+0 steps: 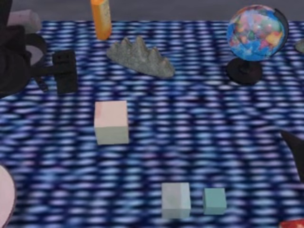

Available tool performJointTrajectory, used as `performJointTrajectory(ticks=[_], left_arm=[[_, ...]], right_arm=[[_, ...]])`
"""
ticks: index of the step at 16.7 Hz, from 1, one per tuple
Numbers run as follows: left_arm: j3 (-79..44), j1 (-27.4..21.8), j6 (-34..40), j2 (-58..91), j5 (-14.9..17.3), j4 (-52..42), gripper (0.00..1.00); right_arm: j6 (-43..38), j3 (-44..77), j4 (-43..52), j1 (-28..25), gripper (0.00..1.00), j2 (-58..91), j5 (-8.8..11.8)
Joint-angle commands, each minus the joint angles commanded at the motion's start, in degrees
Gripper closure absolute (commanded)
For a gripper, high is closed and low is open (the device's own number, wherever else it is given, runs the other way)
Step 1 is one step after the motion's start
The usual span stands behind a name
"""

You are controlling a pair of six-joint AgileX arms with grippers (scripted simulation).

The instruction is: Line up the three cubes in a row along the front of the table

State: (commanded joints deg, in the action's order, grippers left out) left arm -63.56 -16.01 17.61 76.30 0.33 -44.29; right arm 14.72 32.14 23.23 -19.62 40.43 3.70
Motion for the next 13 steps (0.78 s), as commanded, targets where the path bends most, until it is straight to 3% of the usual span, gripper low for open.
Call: performJointTrajectory(ticks=[7, 13], left_arm=[[-30.32, -7.2, 7.77, 36.44, 0.0, -19.78, 0.0], [-41.25, -9.63, 10.59, 48.61, -0.16, -25.62, 0.0]], right_arm=[[-10.8, -24.44, -16.78, 14.4, 0.0, -29.76, -2.23], [-14.72, -32.14, -23.23, 19.05, 0.0, -40.43, -3.7]])
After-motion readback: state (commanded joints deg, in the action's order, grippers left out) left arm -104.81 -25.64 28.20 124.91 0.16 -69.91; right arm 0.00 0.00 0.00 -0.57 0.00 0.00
